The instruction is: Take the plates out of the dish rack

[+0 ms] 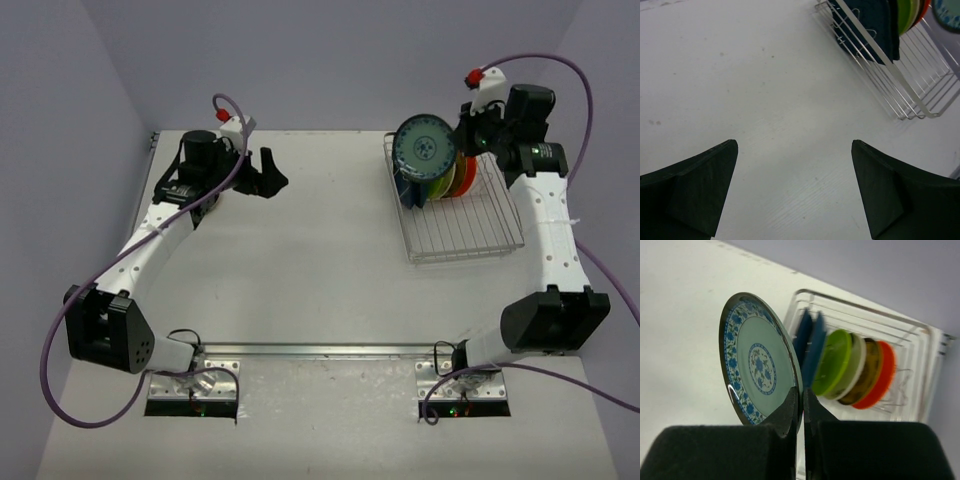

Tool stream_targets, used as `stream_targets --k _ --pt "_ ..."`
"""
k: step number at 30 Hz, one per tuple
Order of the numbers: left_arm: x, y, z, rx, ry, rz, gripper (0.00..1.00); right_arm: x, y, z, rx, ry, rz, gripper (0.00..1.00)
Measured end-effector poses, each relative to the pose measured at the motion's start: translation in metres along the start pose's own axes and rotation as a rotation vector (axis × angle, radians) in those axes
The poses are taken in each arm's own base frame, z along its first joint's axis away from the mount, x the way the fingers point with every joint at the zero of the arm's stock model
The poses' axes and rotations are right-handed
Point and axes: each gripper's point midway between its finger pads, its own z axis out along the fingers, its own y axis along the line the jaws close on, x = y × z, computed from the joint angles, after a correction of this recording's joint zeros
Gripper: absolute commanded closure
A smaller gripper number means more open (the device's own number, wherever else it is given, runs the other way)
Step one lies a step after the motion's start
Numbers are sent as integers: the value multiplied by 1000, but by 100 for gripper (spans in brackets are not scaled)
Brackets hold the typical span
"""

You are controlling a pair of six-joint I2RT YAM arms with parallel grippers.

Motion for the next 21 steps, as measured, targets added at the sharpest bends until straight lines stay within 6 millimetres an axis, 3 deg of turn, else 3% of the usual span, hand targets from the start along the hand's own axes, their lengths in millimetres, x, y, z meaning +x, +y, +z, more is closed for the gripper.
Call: stream_targets --k 4,9,15,18,20,21 --pt "6 -33 9 104 32 2 7 21 63 10 -180 40 31 100" --pt "11 -69 16 214 59 31 19 50 130 17 -358 118 80 100" --pt "28 -83 26 270 113 26 30 53 191 9 -514 141 95 100" --pt "33 -82 30 272 130 18 42 47 207 4 -557 124 102 100" --pt "36 -82 31 274 140 9 57 42 214 2 -577 112 108 100" --pt "37 -82 32 276 145 8 70 40 217 1 -586 107 113 100"
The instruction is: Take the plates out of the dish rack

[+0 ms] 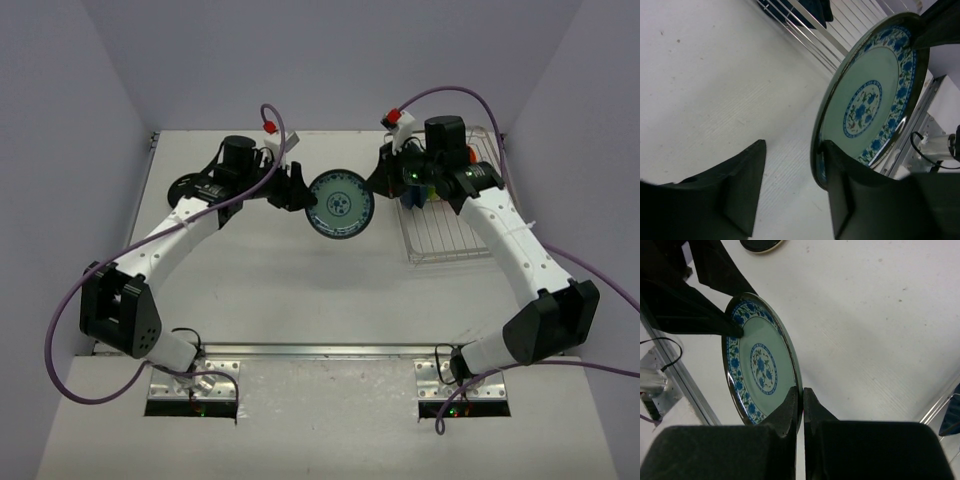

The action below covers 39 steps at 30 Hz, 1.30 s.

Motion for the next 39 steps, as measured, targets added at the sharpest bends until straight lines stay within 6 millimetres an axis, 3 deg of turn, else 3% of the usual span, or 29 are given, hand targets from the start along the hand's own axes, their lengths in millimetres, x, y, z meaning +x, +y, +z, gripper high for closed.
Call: stream_targets --k 3,5,9,10,12,14,17,22,28,32,35,39 --pt "6 -3 3 32 21 -12 95 -2 5 2 -11 -7 6 100" --pt "8 -9 3 66 33 -23 100 -1 6 3 -12 -6 10 100" --pt "10 -15 2 107 43 -41 100 3 3 5 -5 -3 18 96" --pt "11 -15 1 109 45 -44 100 4 2 6 -5 -3 21 87" --pt "13 -13 1 110 48 -49 100 6 3 7 -6 -1 32 54" --pt "14 -10 -1 114 48 -59 100 5 3 7 -6 -6 43 28" --pt "13 4 -12 113 41 -98 100 2 1 8 12 -14 54 1" --pt "4 78 -53 -45 -23 -199 100 3 -10 8 77 -13 67 1" --pt "2 205 -123 -426 -81 -318 100 17 -25 9 154 13 89 1" --pt "17 286 -161 -616 -67 -409 100 28 -34 8 188 34 110 1" --pt "39 326 -176 -673 -33 -498 100 30 -39 7 199 37 117 1" --pt "61 364 -183 -682 3 -602 100 33 -42 5 208 43 127 1"
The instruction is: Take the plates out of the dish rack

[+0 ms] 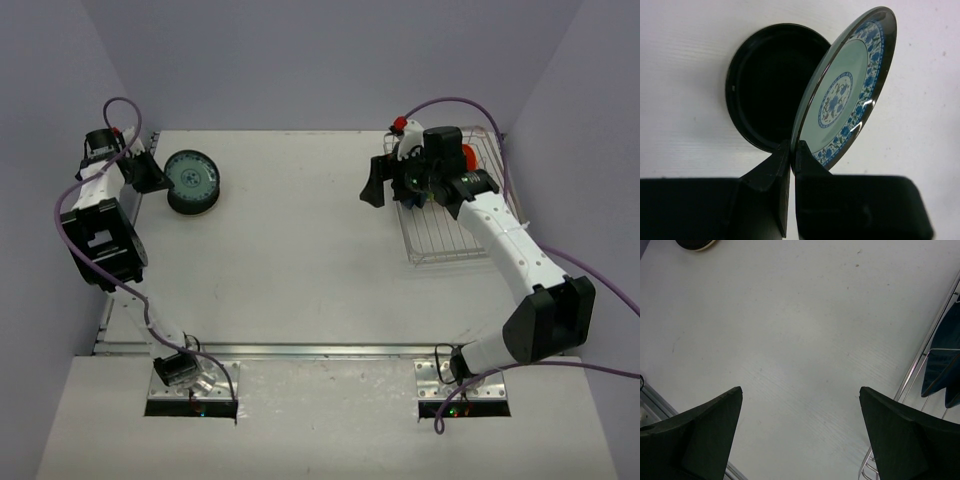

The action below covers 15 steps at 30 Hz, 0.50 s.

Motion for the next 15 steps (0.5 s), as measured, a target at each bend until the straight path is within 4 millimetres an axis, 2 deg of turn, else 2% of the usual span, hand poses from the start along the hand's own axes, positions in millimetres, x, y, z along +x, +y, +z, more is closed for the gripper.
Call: stream_targets --k 3,7,11,15 --pt "1 14 12 -4 24 -36 100 1 -2 -1 4 4 5 1" --pt "11 18 18 -8 67 -66 100 1 -4 -2 5 3 10 1" --pt "17 22 23 -9 85 -81 83 1 -5 -2 2 2 16 1" --pt "22 25 27 -9 101 -99 73 1 -5 -2 2 2 17 1"
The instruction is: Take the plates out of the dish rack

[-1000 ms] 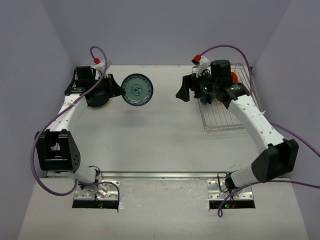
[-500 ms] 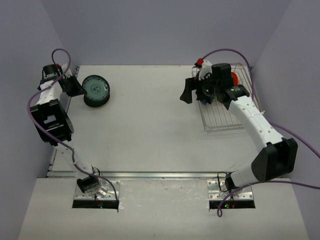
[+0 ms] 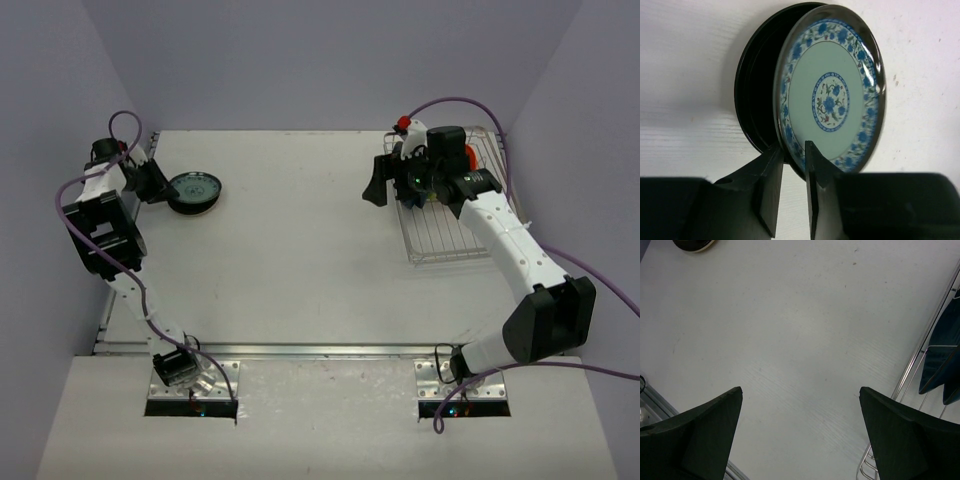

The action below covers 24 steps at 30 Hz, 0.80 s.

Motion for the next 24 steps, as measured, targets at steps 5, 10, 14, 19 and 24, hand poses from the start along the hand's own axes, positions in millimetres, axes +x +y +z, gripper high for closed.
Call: stream_targets --k 5,10,14,19,24 --pt "0 3 -1 -12 5 -10 53 0 0 -1 -6 0 4 1" --pt "-7 5 -6 -41 -15 10 24 1 -4 -2 1 3 13 1" --pt "-14 8 -27 -117 -71 70 8 -1 -19 -7 41 -8 29 1" --pt "-23 -10 -85 -254 -243 234 0 -8 -72 -29 167 -49 79 2" --pt "-6 -109 -137 -275 -458 550 0 -1 -153 -56 350 -58 131 15"
